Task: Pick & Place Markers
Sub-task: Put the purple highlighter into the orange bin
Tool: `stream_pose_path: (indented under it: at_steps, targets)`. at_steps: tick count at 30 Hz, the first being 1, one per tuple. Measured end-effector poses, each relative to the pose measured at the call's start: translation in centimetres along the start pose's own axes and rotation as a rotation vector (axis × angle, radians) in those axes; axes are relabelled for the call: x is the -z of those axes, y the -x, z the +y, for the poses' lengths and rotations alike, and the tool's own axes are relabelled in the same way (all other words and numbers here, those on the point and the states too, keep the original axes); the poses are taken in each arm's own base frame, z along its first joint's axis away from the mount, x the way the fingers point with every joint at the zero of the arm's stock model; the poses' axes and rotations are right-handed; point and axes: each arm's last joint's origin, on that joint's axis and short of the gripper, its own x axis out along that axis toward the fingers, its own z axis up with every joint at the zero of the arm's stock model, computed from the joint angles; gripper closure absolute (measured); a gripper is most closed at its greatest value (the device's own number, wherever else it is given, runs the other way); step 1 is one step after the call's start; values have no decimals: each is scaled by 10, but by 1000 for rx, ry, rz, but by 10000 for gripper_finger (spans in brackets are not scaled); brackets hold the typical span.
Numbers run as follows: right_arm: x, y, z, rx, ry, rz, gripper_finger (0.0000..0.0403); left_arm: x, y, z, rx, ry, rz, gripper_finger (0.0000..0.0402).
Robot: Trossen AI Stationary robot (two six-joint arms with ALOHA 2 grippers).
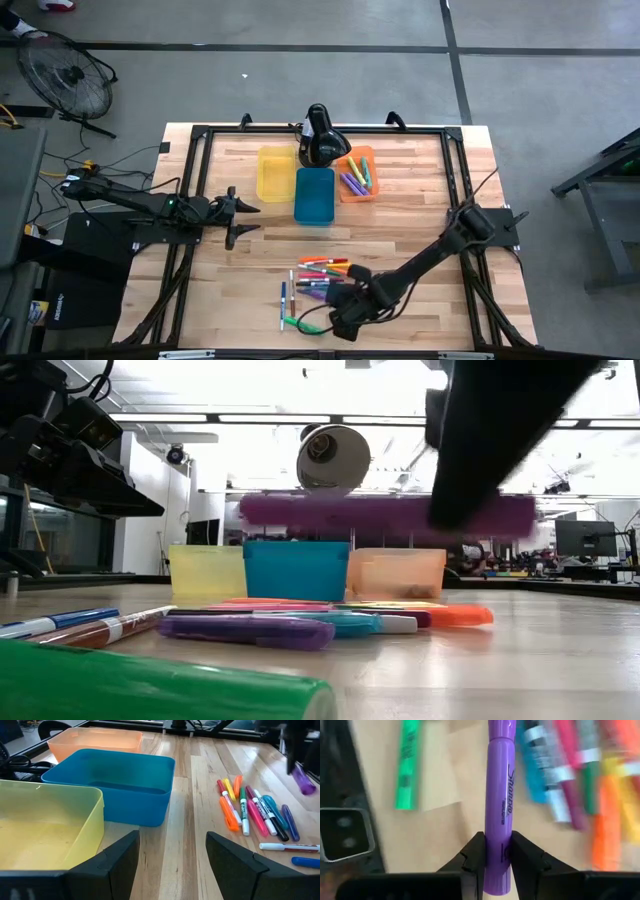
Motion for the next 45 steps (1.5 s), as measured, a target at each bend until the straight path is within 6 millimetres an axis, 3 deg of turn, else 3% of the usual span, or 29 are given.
stream_pose_path:
  at_steps: [5, 10, 20, 26, 31, 35, 39, 45]
  targets:
    - [-6, 17, -10, 32, -42, -6, 342, 0, 0, 0, 0, 0, -1, 177]
    - [-14, 41, -34, 161, -141, -11, 342, 0, 0, 0, 0, 0, -1, 177]
    - [-34, 109, -121, 519, -428, 6, 342, 0, 0, 0, 0, 1, -1, 177]
    - [-60, 130, -182, 606, -526, 25, 342, 0, 0, 0, 0, 0, -1, 177]
    - [-80, 126, -232, 617, -569, 101, 342, 0, 0, 0, 0, 0, -1, 177]
    - [-81, 111, -264, 577, -595, 185, 342, 0, 0, 0, 0, 0, -1, 177]
    - [-78, 89, -288, 515, -594, 218, 342, 0, 0, 0, 0, 1, -1, 177]
    - [-80, 59, -312, 390, -613, 128, 342, 0, 0, 0, 0, 0, -1, 177]
